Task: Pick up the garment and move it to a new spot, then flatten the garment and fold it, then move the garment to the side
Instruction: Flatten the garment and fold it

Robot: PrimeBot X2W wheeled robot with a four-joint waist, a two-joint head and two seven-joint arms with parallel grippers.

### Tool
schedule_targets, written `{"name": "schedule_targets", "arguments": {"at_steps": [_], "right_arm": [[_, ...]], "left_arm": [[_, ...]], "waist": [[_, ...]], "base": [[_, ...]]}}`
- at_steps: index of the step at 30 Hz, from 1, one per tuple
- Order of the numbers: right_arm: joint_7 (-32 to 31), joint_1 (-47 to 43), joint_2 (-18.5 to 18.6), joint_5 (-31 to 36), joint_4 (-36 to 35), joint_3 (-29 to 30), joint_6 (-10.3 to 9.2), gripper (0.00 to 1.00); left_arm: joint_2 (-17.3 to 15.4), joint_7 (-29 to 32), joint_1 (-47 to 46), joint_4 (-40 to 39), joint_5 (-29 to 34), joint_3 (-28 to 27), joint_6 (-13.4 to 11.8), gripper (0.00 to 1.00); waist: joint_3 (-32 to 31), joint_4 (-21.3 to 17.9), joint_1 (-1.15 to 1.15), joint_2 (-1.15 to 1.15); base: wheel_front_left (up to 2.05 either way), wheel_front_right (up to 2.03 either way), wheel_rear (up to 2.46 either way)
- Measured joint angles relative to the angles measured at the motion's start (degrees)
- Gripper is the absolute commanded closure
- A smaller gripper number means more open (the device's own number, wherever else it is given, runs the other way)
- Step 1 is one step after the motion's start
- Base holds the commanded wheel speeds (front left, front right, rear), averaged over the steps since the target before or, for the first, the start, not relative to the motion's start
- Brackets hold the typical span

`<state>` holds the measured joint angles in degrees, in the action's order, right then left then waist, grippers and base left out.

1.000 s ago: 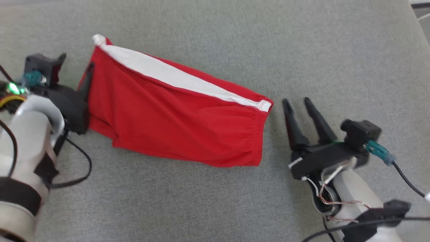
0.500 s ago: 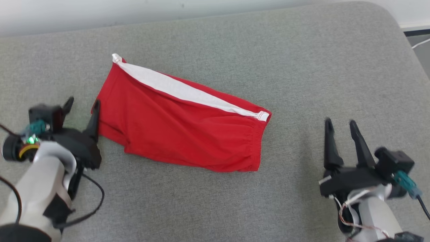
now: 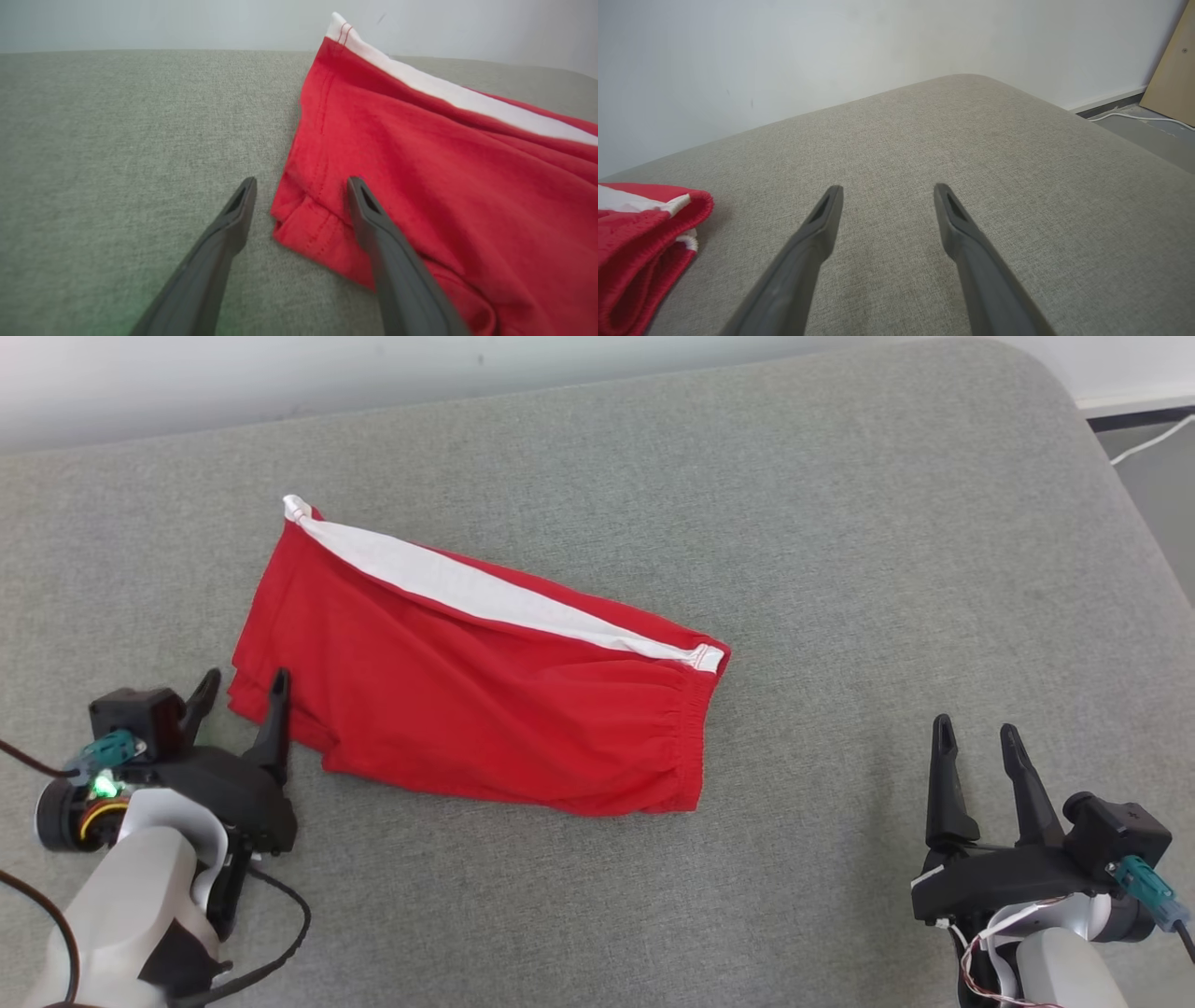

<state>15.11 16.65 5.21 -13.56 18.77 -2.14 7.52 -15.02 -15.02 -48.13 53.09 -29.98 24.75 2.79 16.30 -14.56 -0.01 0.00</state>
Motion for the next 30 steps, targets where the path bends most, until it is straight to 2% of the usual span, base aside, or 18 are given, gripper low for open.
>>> {"name": "schedule_targets", "arguments": {"at_steps": [6,7,8,9,15,20,30], "right_arm": [[0.0,0.3,-0.5,0.2,0.1,-0.7,0.00,0.00],[0.0,0.3,-0.5,0.2,0.1,-0.7,0.00,0.00],[0.0,0.4,-0.5,0.2,0.2,-0.8,0.00,0.00],[0.0,0.4,-0.6,0.1,0.2,-0.9,0.00,0.00],[0.0,0.1,-0.6,0.0,0.6,-0.8,0.00,0.00],[0.0,-1.2,-0.6,0.0,1.3,-0.1,0.00,0.00],[0.0,-2.6,-0.7,0.1,2.4,-1.2,0.00,0.00]], "left_arm": [[1.3,-0.2,-0.7,5.5,-0.2,-1.8,0.7,0.02],[1.3,-0.2,-0.7,5.5,-0.2,-1.8,0.7,0.50],[1.4,-0.2,-1.1,6.2,-0.2,-1.8,1.1,0.79],[1.6,-0.2,-1.3,6.6,-0.2,-1.8,1.3,1.00],[2.6,-0.2,-1.3,6.8,-0.2,-3.1,2.2,1.00],[3.5,-0.1,3.0,3.6,0.4,-6.3,0.6,1.00],[7.3,-0.1,13.3,-2.1,2.5,-12.9,-1.9,1.00]], "waist": [[-0.1,-1.0,0.00,0.00],[-0.1,-1.0,0.00,0.00],[-0.1,-1.1,0.00,0.00],[-0.1,-1.2,0.00,0.00],[-0.7,-1.1,0.01,0.00],[-2.7,-0.5,0.01,0.00],[-7.3,2.1,0.01,0.00]], "base": [[0.00,0.00,0.00],[0.00,0.00,0.00],[0.00,0.00,0.00],[0.00,0.00,0.00],[0.00,0.00,0.00],[0.00,0.00,0.00],[0.00,0.00,0.00]]}}
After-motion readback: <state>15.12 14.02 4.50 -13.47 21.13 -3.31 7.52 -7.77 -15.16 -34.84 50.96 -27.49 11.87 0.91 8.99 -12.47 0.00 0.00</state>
